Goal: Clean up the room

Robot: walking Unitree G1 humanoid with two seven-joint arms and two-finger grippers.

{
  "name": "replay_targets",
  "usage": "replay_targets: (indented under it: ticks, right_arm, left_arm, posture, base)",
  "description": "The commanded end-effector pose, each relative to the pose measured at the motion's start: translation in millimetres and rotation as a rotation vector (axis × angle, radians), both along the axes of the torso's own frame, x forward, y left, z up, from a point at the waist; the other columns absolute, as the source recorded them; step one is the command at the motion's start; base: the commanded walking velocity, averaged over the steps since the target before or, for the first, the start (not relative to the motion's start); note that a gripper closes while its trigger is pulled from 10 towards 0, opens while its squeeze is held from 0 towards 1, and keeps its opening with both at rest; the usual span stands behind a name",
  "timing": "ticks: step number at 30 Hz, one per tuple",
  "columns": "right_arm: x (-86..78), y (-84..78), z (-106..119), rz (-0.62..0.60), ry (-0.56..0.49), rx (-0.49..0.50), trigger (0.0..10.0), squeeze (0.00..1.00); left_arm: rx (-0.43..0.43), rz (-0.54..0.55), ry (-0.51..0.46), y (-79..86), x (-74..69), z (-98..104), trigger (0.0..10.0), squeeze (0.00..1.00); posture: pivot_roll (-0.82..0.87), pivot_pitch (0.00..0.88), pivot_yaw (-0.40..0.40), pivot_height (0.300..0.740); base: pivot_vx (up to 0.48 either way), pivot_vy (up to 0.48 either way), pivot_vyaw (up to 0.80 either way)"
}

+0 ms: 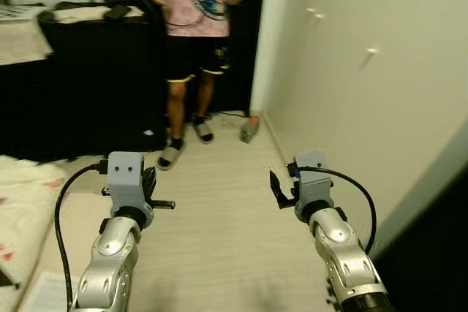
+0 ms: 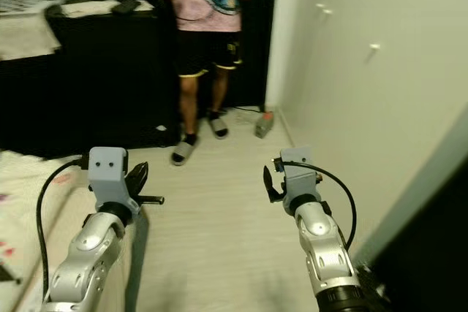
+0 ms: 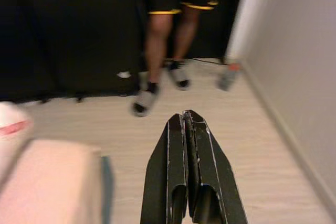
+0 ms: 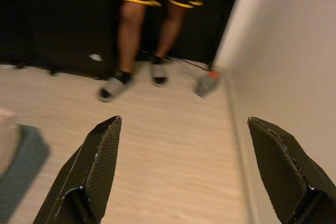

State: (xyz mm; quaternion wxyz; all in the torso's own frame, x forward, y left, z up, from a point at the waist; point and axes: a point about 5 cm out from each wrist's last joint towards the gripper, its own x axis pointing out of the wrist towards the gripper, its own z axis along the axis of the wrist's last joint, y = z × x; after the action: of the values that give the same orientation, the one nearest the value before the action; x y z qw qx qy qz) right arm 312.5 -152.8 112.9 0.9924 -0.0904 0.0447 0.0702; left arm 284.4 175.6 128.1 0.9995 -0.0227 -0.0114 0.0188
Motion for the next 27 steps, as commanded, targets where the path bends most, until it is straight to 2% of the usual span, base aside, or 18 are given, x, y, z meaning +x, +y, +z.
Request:
replay_targets:
  ticks: [1, 27]
  right_arm:
    - [-1.0, 1.0, -4.0, 0.003, 0.016, -0.003, 10.0, 0.00]
    - [-0.8, 1.9, -2.0, -0.004, -0.004, -0.009, 10.0, 0.00]
  left_arm:
    - [-0.007, 0.005, 0.037, -0.4, -1.1, -7.8, 10.0, 0.00]
    - [0.001, -0.002, 0.033, 0.1, -0.4, -5.9, 10.0, 0.00]
  posture:
    - [-0.06, 0.025, -0.031, 0.740]
    - [-0.06, 0.031, -0.017, 0.740]
  base:
    - [0.000, 0.000, 0.80]
    - [0.000, 0.000, 0.80]
